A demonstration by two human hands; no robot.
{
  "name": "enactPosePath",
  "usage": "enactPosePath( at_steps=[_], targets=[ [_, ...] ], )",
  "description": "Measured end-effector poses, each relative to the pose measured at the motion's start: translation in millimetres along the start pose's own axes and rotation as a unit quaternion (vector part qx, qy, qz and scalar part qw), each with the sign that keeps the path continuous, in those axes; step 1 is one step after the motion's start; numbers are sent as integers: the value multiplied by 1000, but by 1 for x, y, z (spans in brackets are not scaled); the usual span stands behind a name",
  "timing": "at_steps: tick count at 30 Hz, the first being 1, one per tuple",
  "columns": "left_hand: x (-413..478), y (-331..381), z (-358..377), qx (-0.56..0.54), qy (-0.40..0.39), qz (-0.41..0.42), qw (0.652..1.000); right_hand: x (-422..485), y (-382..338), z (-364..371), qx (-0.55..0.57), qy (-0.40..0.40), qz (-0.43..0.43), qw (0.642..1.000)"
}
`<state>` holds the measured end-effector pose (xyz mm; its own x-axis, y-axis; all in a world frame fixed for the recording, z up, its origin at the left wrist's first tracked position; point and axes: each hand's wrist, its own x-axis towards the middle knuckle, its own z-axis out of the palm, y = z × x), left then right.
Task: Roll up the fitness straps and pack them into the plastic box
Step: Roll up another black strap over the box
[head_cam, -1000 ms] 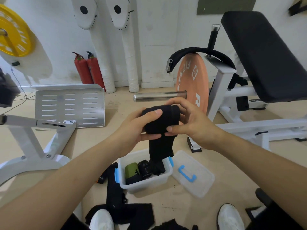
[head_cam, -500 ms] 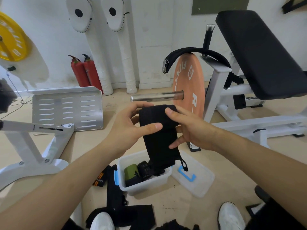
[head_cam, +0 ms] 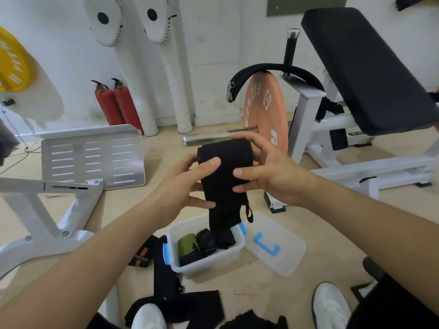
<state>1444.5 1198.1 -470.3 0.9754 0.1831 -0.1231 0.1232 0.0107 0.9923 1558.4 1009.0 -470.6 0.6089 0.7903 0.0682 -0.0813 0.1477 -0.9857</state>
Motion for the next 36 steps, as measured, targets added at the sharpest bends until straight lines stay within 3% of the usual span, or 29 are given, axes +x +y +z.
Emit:
enactPosePath(
  at_steps=[6,13,17,23,30,36],
  targets=[
    [0,-2,3,8,15,28,999,-2,3,2,-72,-18,-2,997],
    [1,-3,-2,-14,21,89,996,-3,-8,3,-41,-25,98,994],
    [2,-6,-3,37,28,135,990,-3,-5,4,-20,1,121,992],
    [3,-8,-7,123,24,182,975,-2,-4,3,-31,8,86,996],
    [2,-4,-7,128,20,95,987,1,-6,-1,1,7,27,1000],
    [-1,-2,-2,29,-5,62,998,-3,-2,-1,-67,-14,-22,997]
  ],
)
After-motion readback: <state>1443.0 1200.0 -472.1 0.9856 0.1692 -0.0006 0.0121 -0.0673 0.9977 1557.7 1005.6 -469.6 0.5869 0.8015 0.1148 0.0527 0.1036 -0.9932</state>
